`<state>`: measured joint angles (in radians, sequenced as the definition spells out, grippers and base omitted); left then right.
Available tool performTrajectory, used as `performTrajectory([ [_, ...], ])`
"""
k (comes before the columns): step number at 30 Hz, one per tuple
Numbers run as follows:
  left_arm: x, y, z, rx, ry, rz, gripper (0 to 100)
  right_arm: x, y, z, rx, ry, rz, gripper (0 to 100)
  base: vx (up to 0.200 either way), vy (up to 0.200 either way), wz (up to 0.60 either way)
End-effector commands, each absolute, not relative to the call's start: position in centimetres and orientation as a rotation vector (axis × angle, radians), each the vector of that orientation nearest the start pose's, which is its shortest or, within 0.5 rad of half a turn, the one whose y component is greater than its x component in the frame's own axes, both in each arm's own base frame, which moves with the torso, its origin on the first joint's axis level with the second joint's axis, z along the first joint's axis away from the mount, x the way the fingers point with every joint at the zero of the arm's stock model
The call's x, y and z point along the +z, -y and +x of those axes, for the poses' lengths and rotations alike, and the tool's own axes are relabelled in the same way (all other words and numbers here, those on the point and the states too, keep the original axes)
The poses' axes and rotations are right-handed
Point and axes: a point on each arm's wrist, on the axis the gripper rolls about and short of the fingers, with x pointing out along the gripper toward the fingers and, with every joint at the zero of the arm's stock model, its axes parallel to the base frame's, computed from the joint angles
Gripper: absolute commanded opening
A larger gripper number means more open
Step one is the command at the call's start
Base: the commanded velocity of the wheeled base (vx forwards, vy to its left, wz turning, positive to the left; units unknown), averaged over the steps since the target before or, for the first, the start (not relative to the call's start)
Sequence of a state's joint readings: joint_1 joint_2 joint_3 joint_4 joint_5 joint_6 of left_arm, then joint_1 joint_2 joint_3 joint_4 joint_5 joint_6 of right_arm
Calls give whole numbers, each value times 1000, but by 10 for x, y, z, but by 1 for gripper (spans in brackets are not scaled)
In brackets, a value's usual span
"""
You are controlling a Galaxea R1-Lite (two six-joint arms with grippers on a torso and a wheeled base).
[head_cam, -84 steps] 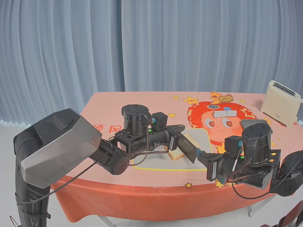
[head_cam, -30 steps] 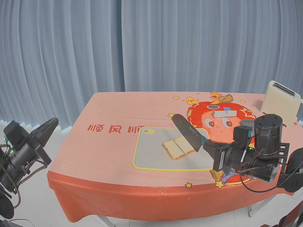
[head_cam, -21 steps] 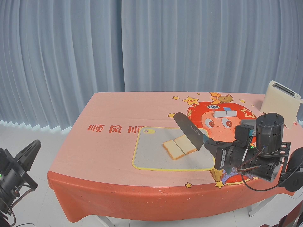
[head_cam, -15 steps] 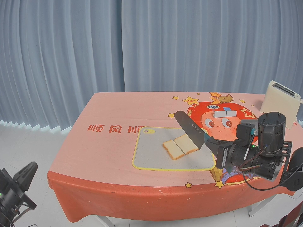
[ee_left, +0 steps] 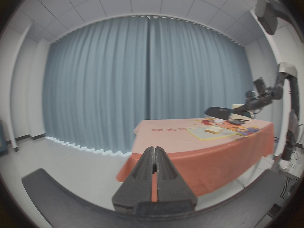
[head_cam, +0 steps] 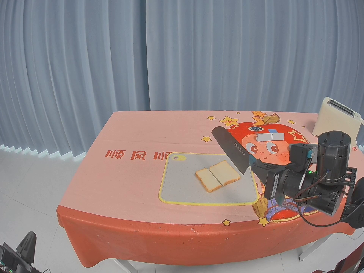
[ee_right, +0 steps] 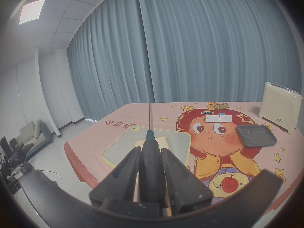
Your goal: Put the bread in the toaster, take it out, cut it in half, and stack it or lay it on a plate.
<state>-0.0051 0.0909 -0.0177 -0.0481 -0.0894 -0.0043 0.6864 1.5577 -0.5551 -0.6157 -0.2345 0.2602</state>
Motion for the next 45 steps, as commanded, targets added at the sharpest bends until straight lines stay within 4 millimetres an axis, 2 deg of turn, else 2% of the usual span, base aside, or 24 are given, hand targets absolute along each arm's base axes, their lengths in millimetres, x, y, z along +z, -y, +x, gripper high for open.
performTrajectory([
  [1, 77, -1, -22, 35, 8, -9, 0, 159, -150, 194, 392, -388, 82, 0, 0, 0, 0],
  [12, 76, 0, -22, -6, 0, 5, 0, 171, -145, 188, 403, -342, 89, 0, 0, 0, 0],
  [29, 76, 0, -22, 9, -3, -6, 0, 171, -145, 187, 405, -340, 90, 0, 0, 0, 0],
  [30, 76, 0, -22, 9, -2, -6, 100, 172, -144, 187, 405, -338, 91, 0, 0, 0, 0],
  [45, 76, 0, -22, 8, -2, -8, 100, 168, -151, 184, 430, -353, 80, 0, 0, 0, 0],
])
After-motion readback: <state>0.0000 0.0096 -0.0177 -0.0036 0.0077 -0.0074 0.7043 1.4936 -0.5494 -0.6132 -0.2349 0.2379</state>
